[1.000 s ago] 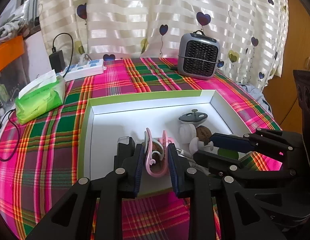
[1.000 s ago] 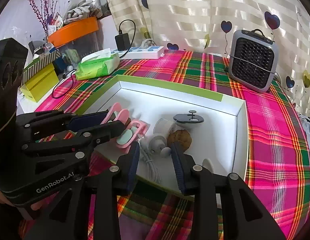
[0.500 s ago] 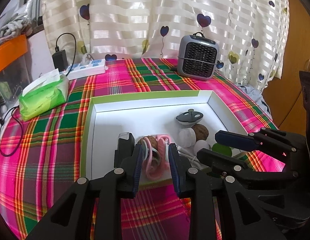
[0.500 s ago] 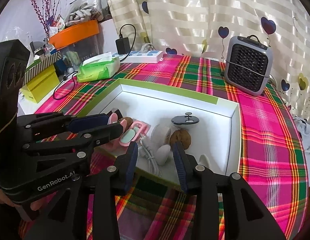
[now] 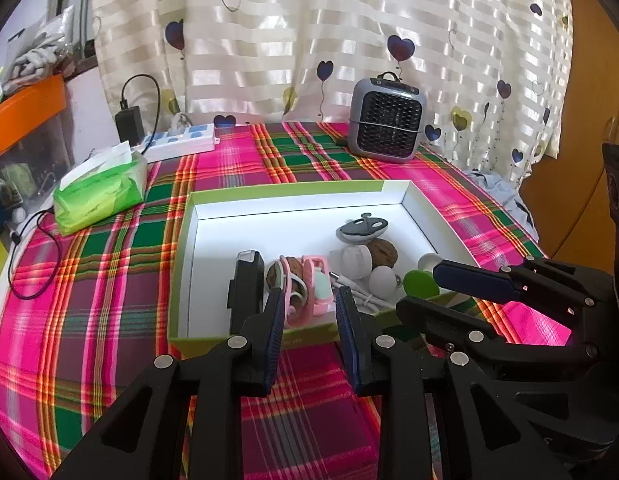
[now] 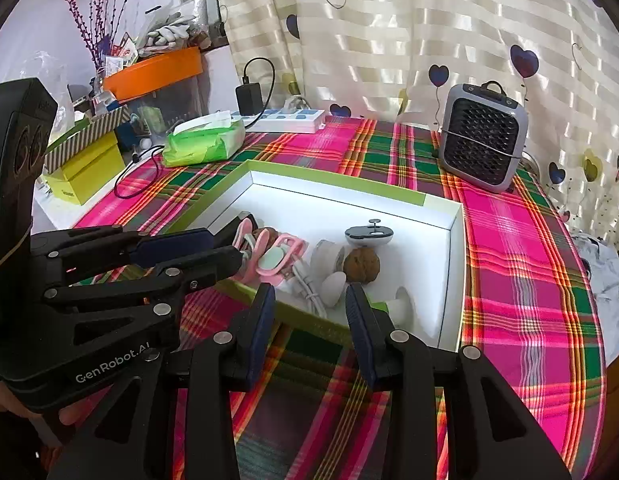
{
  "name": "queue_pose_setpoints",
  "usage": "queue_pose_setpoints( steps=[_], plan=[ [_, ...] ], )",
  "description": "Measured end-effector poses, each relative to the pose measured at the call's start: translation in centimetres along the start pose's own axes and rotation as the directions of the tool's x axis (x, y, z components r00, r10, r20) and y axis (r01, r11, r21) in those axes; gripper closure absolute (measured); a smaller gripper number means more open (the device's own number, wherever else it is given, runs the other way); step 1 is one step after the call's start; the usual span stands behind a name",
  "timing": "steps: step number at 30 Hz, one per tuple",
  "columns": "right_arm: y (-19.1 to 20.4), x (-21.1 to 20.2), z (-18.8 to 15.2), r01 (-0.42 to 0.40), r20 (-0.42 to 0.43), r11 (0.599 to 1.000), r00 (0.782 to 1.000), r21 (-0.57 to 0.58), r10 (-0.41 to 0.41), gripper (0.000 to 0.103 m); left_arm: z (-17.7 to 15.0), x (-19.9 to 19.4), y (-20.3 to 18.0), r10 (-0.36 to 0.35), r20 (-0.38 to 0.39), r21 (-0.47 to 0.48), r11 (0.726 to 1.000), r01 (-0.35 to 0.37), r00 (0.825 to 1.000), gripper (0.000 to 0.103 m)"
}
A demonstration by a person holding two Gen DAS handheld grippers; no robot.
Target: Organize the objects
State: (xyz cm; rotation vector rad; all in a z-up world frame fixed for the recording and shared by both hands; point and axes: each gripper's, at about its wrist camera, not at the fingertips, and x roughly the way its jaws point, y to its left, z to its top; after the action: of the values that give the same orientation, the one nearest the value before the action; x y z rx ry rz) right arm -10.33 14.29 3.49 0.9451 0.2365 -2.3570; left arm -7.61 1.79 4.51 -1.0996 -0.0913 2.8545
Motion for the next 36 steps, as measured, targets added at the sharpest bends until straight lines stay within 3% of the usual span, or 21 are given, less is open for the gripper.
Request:
queue_pose_setpoints(
  steps=[9, 23, 36],
  plan=[
    [0.8, -1.4, -1.0, 0.012, 0.001, 1.000, 1.000, 0.012, -0.012, 0.065, -1.6, -2.1, -0.7, 0.010, 0.001, -0.007, 1.000, -0.010, 1.000, 0.079],
    [0.6, 1.5, -4.1, 0.016, -0.138, 0.999, 0.990, 0.046, -0.010, 0.065, -4.2, 0.9, -0.5, 0.054, -0.127, -0.018, 0.998, -0.057, 0.990, 0.080],
    [0.7, 1.9, -3.8, 0.035, -0.139, 0.999, 0.990, 0.037, -0.029, 0.065, -4.0, 1.2, -0.3, 0.070, -0.135, -0.021, 0.997, -0.074, 0.988, 0.080]
  ],
)
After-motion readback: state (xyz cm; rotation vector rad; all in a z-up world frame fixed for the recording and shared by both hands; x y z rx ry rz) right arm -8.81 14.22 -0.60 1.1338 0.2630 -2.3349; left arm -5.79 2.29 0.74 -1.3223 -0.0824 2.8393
